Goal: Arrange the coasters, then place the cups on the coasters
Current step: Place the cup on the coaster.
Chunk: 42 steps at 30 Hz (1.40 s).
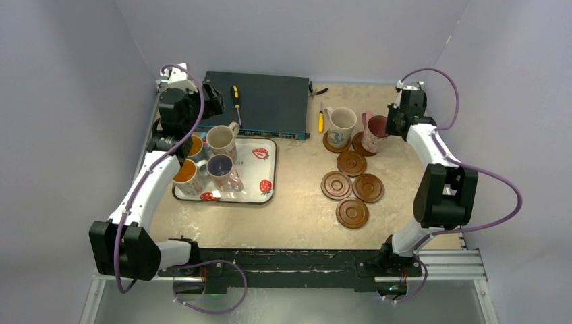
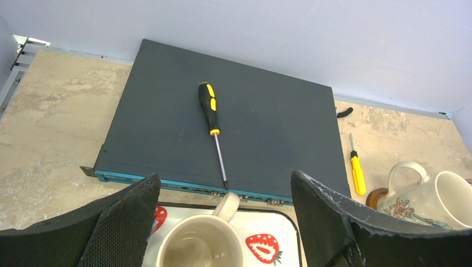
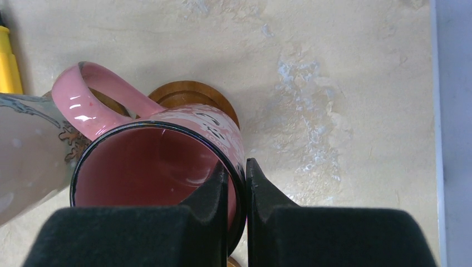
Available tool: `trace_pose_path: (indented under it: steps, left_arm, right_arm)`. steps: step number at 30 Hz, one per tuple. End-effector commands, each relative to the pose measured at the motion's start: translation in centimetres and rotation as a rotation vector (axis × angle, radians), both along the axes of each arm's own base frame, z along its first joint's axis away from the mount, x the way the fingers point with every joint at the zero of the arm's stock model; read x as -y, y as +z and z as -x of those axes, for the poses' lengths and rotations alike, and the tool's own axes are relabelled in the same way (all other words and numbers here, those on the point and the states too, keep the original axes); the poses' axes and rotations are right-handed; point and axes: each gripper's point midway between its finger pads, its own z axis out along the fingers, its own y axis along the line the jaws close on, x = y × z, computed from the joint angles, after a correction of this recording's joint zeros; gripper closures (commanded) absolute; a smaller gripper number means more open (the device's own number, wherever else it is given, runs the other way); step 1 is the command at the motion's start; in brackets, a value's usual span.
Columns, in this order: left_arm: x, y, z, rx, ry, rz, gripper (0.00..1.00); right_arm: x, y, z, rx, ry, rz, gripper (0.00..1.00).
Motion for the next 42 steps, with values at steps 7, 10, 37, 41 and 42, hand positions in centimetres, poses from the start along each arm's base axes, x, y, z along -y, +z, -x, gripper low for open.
trace_pose_path:
  steps: [7,10,37,41,42]
  left_arm:
    - [0.2,1.1,-0.3,0.037,-0.007,0.026,0.18]
    - [0.2,1.1,-0.3,0.035,-0.008,0.027,0.18]
    - [0.3,0.7,-0.5,0.023,-0.012,0.028,0.18]
    - [0.3,0.8,-0.5,0.025,-0.014,0.028,0.18]
    - [0.3,0.7,-0.5,0.024,-0.014,0.028,0.18]
  right_arm:
    - [0.6,4.5,-3.7,0.180,0.035,0.052,1.00]
    - [0.4,4.2,-4.0,0.178,0.055,0.047,1.00]
    - [-0.9,2.1,-4.7,0.136,0.063,0.061,1.00]
    - [-0.9,1.8,-4.7,0.130,0.058,0.060,1.00]
    - [-1.0,1.7,-4.7,0.129,0.059,0.057,1.00]
